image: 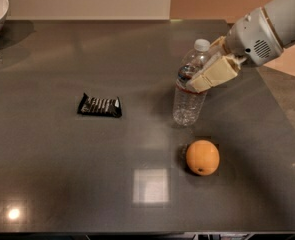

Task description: Move water bottle near orange

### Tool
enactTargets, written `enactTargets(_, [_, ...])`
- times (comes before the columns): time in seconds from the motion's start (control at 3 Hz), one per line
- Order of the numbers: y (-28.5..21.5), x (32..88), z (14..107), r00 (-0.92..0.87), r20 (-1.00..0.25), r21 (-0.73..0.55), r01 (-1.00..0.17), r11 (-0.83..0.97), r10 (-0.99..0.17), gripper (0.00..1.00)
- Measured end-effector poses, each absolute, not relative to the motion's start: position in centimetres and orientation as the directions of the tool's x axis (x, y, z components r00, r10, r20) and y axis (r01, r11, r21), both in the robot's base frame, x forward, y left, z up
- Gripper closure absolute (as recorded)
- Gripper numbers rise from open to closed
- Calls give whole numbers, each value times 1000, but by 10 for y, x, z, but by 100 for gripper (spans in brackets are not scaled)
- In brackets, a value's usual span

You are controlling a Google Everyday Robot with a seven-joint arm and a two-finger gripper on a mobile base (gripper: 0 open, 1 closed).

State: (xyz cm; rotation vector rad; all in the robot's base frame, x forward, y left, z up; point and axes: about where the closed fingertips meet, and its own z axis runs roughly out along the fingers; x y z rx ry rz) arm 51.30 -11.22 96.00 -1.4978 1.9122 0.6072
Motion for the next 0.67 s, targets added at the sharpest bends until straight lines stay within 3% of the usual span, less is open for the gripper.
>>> enactTargets(0.67, [-113, 491, 949, -138, -686, -45, -972, 231, -714, 61])
